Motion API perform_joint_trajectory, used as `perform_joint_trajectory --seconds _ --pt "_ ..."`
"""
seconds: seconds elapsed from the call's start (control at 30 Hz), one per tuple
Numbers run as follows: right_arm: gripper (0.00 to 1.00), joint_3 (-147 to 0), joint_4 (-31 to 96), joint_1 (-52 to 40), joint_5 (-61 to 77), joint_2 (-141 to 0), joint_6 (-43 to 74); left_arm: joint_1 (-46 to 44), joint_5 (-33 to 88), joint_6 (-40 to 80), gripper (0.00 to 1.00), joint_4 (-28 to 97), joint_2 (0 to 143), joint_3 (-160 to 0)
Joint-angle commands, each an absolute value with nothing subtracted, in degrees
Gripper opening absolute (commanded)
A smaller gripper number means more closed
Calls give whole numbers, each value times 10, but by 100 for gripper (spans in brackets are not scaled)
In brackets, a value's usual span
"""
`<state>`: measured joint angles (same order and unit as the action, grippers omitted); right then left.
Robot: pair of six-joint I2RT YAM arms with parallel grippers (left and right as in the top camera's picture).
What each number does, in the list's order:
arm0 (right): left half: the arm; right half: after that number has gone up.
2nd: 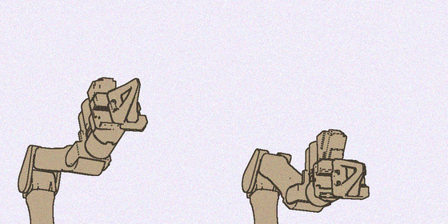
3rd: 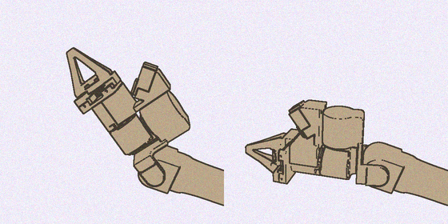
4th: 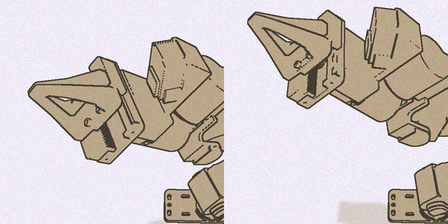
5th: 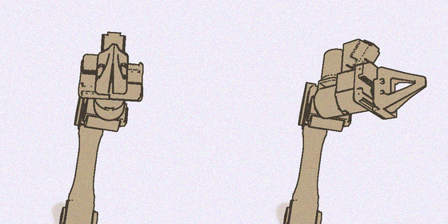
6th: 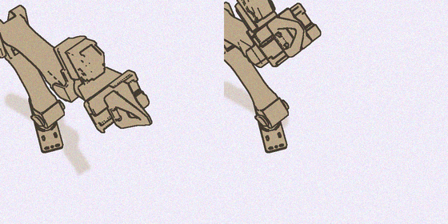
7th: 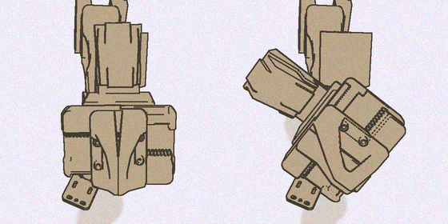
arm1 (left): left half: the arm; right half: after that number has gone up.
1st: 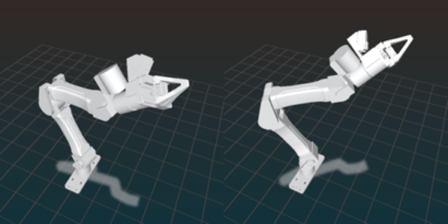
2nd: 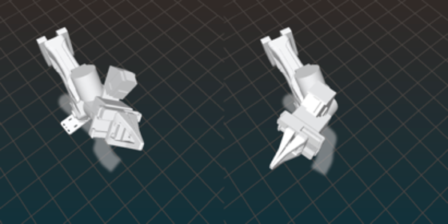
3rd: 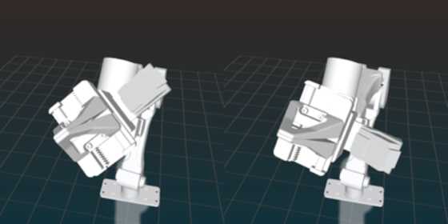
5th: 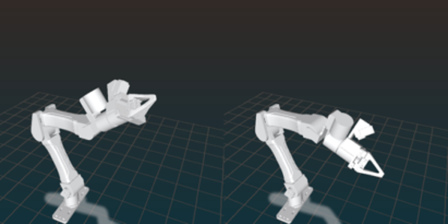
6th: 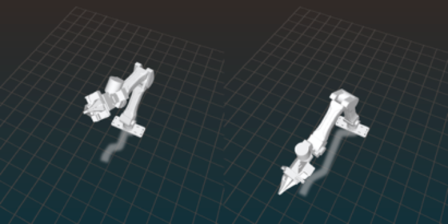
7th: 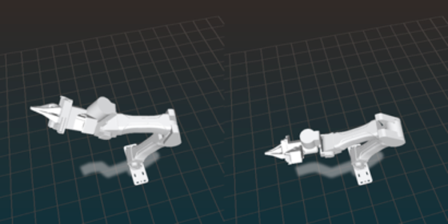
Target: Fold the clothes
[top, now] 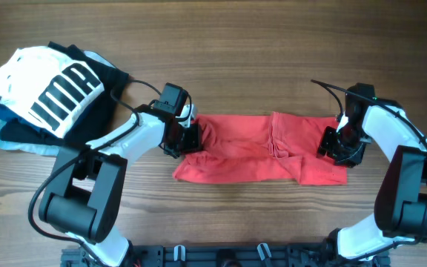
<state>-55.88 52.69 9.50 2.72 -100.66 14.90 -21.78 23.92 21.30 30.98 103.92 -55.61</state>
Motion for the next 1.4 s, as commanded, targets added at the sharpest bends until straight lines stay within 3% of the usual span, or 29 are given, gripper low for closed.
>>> perform_joint_trajectory --seconds 0.0,0.27,0.47,0.7,0.93,1.07,1.37 --pt "50 -588 546 105 1 -1021 150 -190 215 197 4 325 1033 -547" --pt "56 -701 628 105 1 -914 116 -57 91 142 4 404 930 -588" --pt "59 -704 647 105 0 -857 104 -8 30 120 4 479 914 -697" --pt "59 -701 660 105 1 -857 105 -119 125 161 4 566 914 -775" --pt "59 -700 660 105 16 -857 104 -326 103 201 6 548 920 -775" --pt "59 -700 662 105 17 -857 104 -397 65 202 9 514 950 -775" --pt "59 -700 662 105 36 -857 90 -444 65 202 11 448 1027 -775"
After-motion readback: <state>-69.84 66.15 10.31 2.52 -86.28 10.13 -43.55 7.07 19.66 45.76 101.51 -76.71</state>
